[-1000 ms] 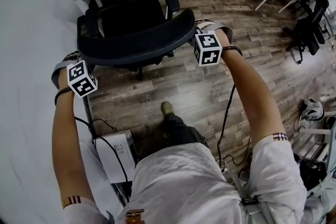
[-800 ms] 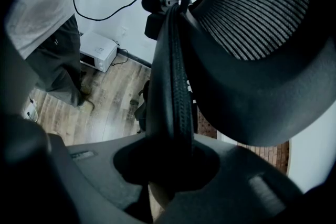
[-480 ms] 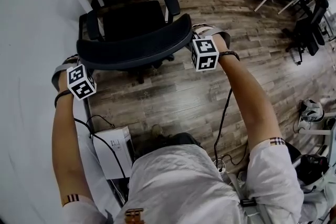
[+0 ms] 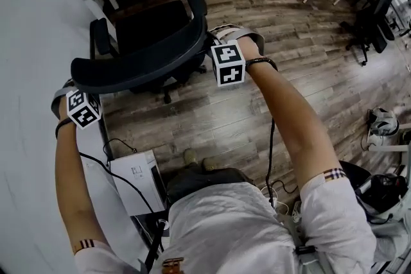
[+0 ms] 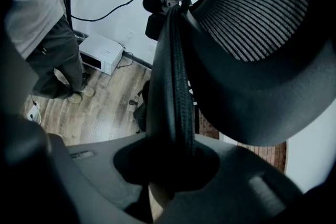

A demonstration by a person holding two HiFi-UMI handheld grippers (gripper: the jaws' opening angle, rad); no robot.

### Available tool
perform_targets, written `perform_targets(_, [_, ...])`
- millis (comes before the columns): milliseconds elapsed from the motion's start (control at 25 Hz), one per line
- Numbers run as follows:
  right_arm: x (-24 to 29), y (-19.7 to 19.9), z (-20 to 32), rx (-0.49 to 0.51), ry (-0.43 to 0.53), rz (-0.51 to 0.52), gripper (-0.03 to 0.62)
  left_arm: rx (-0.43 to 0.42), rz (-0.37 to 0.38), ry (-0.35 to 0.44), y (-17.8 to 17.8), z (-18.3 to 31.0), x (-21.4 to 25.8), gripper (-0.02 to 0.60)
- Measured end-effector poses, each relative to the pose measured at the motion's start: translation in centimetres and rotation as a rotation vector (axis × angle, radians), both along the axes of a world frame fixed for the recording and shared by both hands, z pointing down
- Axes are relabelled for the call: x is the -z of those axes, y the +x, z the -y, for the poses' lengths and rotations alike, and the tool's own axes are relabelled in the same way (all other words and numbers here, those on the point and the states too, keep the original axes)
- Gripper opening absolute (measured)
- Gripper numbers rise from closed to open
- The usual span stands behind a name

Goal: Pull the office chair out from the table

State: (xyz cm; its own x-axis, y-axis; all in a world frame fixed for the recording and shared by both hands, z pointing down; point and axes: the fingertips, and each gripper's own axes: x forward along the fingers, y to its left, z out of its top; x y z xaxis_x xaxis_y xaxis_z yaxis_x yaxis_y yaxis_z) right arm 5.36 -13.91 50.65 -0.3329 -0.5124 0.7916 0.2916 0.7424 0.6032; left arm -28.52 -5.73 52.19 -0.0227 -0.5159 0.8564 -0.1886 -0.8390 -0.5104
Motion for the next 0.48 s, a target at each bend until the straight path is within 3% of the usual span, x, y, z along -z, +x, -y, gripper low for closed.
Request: perform_targets(480, [0.4, 0.5, -4.2, -0.015, -0.002, -0.004, 0.063, -0.019, 0.005, 0.039, 1.0, -3.3, 1.4, 0.089])
